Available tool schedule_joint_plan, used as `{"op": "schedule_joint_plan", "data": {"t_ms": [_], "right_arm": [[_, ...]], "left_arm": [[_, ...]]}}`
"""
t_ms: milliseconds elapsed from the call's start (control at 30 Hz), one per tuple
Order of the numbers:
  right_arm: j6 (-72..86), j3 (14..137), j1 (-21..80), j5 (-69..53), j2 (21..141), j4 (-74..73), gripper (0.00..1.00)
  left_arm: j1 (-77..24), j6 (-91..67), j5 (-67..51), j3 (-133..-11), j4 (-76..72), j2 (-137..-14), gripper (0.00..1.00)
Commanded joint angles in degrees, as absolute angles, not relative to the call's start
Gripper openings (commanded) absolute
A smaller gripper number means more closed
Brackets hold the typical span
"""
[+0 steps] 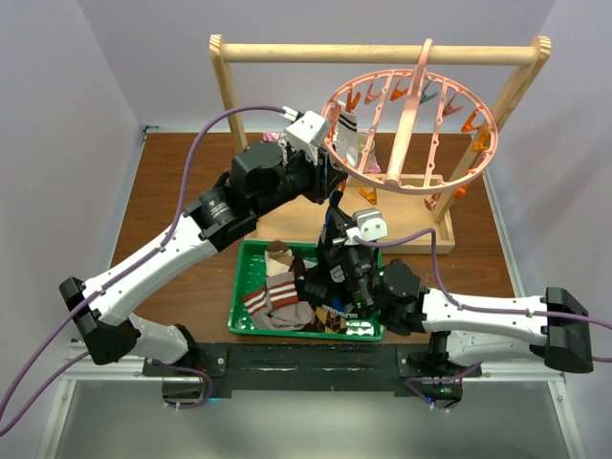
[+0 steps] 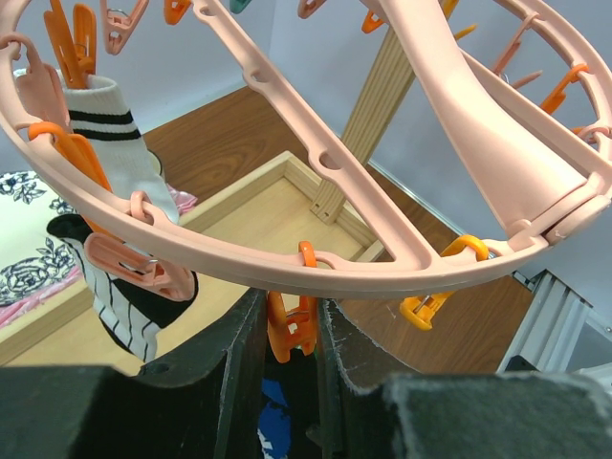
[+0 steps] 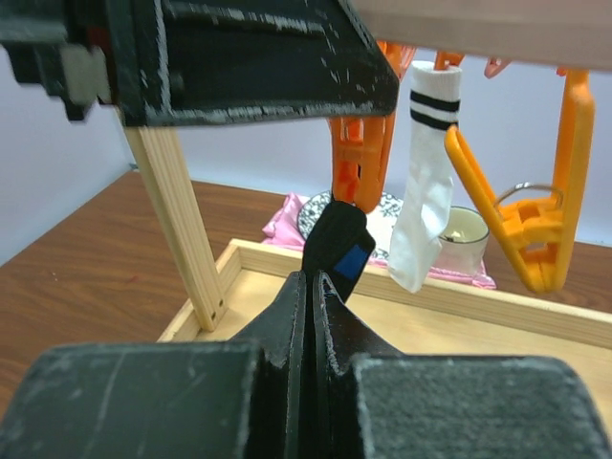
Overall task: Clip the socks to the hanger
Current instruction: Clamp the sock onto the hanger.
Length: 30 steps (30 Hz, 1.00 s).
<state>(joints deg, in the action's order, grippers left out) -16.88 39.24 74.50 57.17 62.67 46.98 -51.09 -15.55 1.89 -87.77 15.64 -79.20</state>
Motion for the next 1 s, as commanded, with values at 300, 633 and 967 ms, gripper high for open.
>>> {"op": "schedule_joint_plan", "data": {"t_ms": [300, 633, 967], "right_arm": [[-18.6, 44.3, 74.4, 55.4, 64.5, 51.0, 0.0], [-20.9, 44.2, 72.0, 54.1, 63.0, 51.9, 0.0], [-19.1, 46.5, 68.0, 50.0, 63.6, 49.3, 0.0]], "left_arm": [[-51.5, -16.7, 1.2, -88.6, 12.8, -78.6, 0.0], [-51.6, -16.9, 1.0, -88.2, 12.7, -78.5, 0.0], [-52.0, -16.8, 0.9, -87.7, 12.6, -78.8, 0.0]]}}
